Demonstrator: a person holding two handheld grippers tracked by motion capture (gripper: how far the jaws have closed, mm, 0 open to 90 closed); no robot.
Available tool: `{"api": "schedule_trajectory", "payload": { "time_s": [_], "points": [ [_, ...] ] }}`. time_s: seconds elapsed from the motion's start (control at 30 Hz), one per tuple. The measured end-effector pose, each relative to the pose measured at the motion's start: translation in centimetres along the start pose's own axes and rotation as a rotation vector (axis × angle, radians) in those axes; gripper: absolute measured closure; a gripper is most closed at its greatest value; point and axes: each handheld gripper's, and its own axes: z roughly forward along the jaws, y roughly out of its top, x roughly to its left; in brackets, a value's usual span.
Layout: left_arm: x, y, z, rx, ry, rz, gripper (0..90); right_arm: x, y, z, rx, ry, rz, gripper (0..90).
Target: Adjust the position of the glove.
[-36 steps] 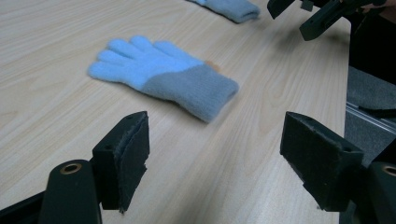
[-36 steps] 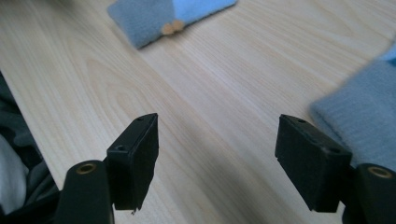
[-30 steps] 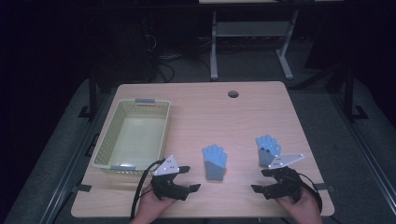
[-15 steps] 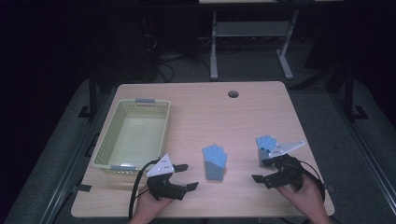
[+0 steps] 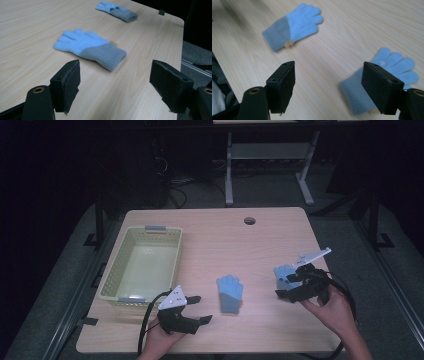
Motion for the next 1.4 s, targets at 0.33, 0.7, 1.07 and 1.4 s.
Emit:
{"api": "schedule_trajectory", "payload": {
  "time_s": [0.33, 0.7, 1.07, 1.4],
  "points": [
    [0.3, 0.0, 0.0, -0.011, 0.012, -0.019, 24.3, -1.6, 1.8, 0.9, 0.044, -0.025, 0.01, 28.8],
    [0.1, 0.1, 0.2, -0.015, -0.018, -0.03, 24.4, -3.8, 1.9, 2.4, 0.098, -0.048, 0.067, 32.3],
    [0.2, 0.1, 0.3, -0.013, -0.009, -0.036, 23.9, -5.6, 0.8, 3.0, 0.13, -0.099, 0.135, 39.3],
    [0.2, 0.1, 0.1, -0.026, -0.005, -0.037, 24.0, -6.3, 0.6, 4.1, 0.165, -0.097, 0.154, 42.8]
  ]
}}
